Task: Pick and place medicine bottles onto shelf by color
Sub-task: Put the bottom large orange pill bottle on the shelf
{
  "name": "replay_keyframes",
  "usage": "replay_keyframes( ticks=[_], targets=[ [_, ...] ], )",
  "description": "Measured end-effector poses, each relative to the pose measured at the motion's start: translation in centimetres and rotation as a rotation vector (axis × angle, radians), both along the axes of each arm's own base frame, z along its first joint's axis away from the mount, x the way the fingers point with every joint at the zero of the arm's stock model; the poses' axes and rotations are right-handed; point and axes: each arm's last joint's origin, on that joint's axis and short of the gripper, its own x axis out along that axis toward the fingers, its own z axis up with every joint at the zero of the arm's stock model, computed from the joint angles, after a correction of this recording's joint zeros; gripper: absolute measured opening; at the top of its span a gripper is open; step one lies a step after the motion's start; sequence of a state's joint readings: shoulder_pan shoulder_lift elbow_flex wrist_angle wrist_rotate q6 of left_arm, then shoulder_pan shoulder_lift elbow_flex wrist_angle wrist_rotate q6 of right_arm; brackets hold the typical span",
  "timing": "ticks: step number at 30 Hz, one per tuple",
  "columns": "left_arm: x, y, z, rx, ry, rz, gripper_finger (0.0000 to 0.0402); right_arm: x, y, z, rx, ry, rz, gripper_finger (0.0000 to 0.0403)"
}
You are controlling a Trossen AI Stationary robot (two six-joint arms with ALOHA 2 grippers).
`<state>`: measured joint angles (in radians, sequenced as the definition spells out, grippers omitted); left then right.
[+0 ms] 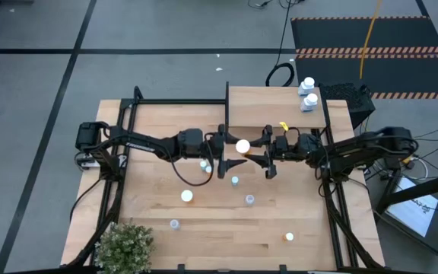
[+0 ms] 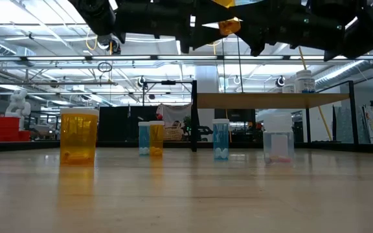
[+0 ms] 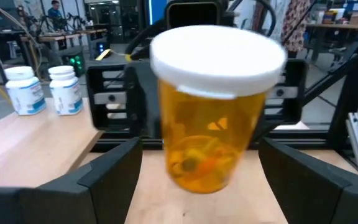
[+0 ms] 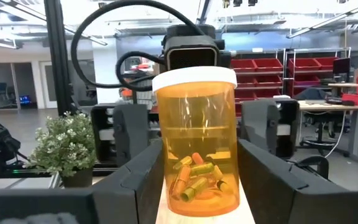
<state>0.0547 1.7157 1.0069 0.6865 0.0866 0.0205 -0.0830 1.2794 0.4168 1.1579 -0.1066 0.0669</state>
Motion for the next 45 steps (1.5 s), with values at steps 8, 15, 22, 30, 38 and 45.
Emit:
replay_keyframes(
  ticks=[8,15,22,30,38,45],
  targets=[
    [0.0,0.0,-0.01,0.0,0.001,0.001,0.0324,0.26,-0.02,-0.29,-0.002,-0.008,0.0,0.018],
    [0.0,0.02,-0.02,0.0,0.002,0.009,0.031,0.27,-0.02,-0.3,-0.003,-0.007,-0.001,0.018],
    [0.0,0.03,-0.03,0.012,0.003,0.009,0.0248,0.27,-0.02,-0.27,-0.002,-0.009,-0.001,0.018],
    [0.0,0.03,-0.05,0.023,0.005,0.009,0.021,0.27,-0.04,-0.27,-0.001,-0.009,-0.002,0.018],
    [0.0,0.0,-0.12,0.023,0.013,0.0,0.0204,0.28,-0.03,-0.3,0.0,-0.006,0.0,0.018],
    [0.02,-0.38,0.0,0.023,0.0,-0.009,0.0223,0.26,-0.02,-0.2,-0.001,-0.015,0.001,0.018]
  ],
)
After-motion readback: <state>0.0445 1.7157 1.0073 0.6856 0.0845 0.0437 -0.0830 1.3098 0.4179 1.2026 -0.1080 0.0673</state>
